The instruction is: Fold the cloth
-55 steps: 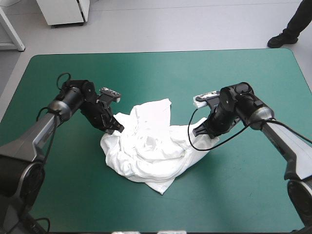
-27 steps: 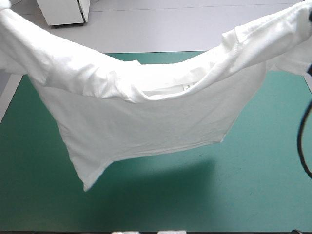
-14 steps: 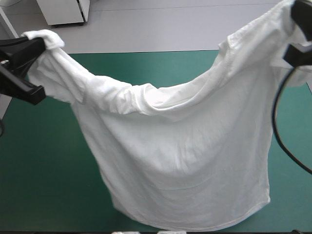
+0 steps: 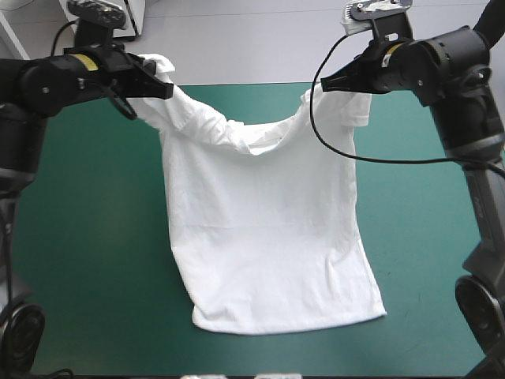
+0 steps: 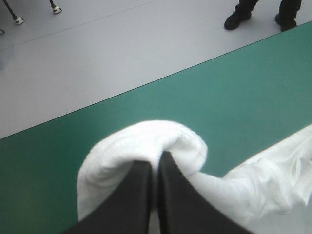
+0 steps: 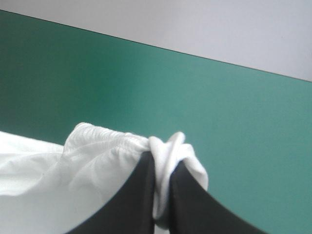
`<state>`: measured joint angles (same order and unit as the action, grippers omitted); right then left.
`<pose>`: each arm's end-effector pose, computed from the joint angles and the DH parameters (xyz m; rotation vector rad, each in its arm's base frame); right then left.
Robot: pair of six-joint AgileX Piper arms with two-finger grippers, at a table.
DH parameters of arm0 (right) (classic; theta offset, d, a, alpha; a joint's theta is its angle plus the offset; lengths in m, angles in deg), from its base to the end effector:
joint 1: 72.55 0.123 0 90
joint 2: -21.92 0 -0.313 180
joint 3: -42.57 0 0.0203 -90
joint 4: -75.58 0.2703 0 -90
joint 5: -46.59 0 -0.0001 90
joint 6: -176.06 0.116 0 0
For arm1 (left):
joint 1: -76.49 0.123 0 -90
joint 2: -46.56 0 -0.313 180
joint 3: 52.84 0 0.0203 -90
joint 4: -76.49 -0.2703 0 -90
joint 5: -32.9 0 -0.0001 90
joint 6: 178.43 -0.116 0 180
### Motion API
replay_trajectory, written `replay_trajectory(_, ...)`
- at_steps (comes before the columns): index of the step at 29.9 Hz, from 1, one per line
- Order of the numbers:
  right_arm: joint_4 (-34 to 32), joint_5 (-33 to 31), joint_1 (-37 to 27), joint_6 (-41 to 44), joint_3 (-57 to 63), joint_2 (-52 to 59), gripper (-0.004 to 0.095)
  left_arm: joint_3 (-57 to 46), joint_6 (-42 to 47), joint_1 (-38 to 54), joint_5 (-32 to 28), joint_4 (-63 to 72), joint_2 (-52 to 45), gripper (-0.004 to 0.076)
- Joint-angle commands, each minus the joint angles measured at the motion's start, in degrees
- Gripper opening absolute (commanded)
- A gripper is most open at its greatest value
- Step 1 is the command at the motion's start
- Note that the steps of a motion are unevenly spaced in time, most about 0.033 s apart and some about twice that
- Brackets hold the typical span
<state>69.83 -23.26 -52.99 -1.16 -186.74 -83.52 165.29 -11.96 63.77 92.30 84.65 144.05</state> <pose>0.3711 0.1203 0.5244 -0.3057 2.1742 0.0963 0.3521 -0.0940 0.5335 0.4697 2.0142 -0.1628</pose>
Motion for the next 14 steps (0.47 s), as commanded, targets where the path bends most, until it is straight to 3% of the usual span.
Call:
replay_trajectory(1, 0.24, 5.86, -3.53, -0.08, -1.19, -2.36, -0.0013, 1.74, 0.15, -0.21, -8.94, 1.10, 4.63, -0.0010)
replay_trajectory(9, 7.33, 7.28, -9.78, -3.82, -1.19, -12.62, -0.0013, 4.03, -0.73, -0.21, -12.85, 3.28, 18.09, -0.0010)
replay_trajectory(14, 9.65, 7.22, -10.22, -6.18, -1.19, -17.58, -0.0013, 5.15, -1.13, -0.21, -14.33, 4.83, 23.14, -0.0010)
